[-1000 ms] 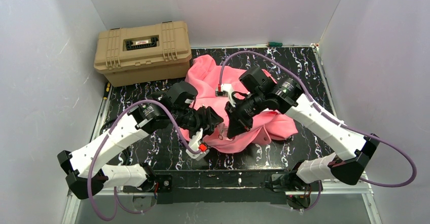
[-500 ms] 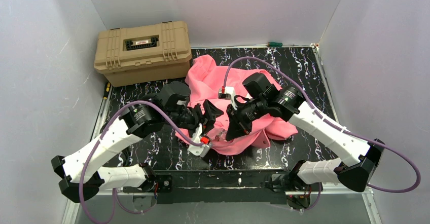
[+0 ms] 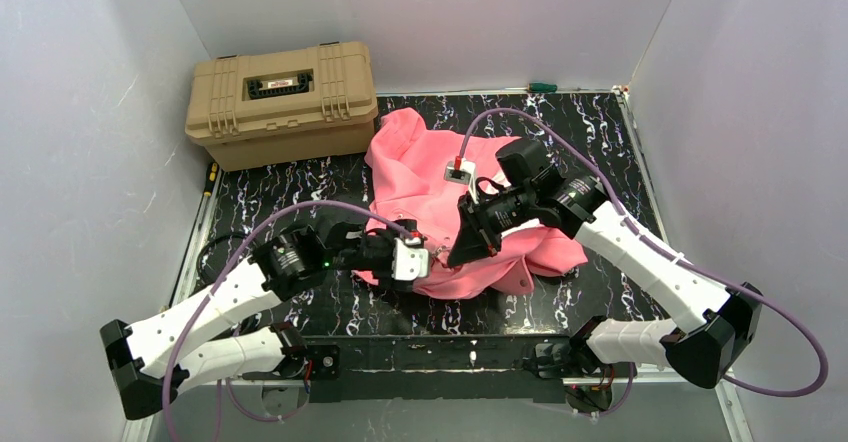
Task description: Zip up the jacket
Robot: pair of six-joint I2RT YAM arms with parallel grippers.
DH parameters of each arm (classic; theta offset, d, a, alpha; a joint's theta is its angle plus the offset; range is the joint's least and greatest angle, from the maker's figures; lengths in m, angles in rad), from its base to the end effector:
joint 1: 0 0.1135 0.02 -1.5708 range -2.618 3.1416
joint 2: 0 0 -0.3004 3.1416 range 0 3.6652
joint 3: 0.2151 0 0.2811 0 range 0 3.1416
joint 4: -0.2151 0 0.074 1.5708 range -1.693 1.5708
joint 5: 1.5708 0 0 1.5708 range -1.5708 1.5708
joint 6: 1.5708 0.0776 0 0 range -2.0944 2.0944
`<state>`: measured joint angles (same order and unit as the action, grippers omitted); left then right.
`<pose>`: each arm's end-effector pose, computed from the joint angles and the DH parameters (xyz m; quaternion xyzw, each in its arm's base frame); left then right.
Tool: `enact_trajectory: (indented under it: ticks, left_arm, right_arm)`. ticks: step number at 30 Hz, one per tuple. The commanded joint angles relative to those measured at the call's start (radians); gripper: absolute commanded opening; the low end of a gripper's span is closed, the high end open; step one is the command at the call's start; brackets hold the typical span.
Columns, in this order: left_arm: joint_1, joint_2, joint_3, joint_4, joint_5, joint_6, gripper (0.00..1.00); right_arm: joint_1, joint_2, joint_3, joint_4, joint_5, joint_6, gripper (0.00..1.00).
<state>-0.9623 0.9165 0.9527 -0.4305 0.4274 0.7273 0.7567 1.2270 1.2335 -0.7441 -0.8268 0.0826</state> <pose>0.1125 -0.2177 0.3662 0.6861 0.4517 -0.2388 0.5179 0.1692 0.2383 0.3730 -0.4303 0.7366 0.4865 0.1887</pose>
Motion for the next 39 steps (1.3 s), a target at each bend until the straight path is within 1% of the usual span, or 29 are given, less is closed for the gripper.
enact_trajectory:
  ticks: [1,3,5,9,12,16,20,22,33,36,39]
  left_arm:
    - [-0.004,0.014,-0.033,0.238,-0.093,-0.123,0.60]
    - [-0.004,0.013,-0.040,0.279,-0.125,-0.131,0.59]
    - [-0.004,0.015,-0.037,0.288,-0.122,-0.156,0.59]
    - [-0.004,0.023,-0.040,0.276,-0.078,-0.196,0.58]
    - [-0.004,0.022,-0.045,0.248,-0.054,-0.196,0.56]
    - [-0.004,0.019,-0.060,0.229,-0.065,-0.191,0.54]
    - [-0.004,0.023,-0.056,0.233,-0.075,-0.207,0.49]
    - [-0.004,0.022,-0.054,0.230,-0.071,-0.212,0.48]
    - [-0.004,0.045,-0.082,0.232,-0.019,-0.228,0.50]
    - [-0.006,0.047,-0.099,0.262,-0.031,-0.232,0.50]
    - [-0.009,0.057,-0.107,0.312,-0.077,-0.230,0.50]
  right_arm:
    - [-0.003,-0.037,-0.006,0.055,-0.057,0.022,0.01]
    - [-0.004,-0.043,-0.009,0.059,-0.054,0.028,0.01]
    - [-0.005,-0.044,-0.009,0.061,-0.052,0.030,0.01]
    - [-0.014,-0.043,-0.007,0.061,-0.048,0.028,0.01]
    - [-0.026,-0.044,-0.005,0.056,-0.048,0.023,0.01]
    - [-0.043,-0.056,-0.012,0.063,-0.048,0.025,0.01]
    - [-0.054,-0.055,-0.023,0.066,-0.048,0.026,0.01]
    - [-0.059,-0.056,-0.026,0.068,-0.046,0.025,0.01]
    - [-0.075,-0.071,-0.025,0.110,-0.060,0.054,0.01]
    - [-0.079,-0.073,-0.025,0.128,-0.074,0.070,0.01]
    - [-0.079,-0.073,-0.027,0.136,-0.080,0.077,0.01]
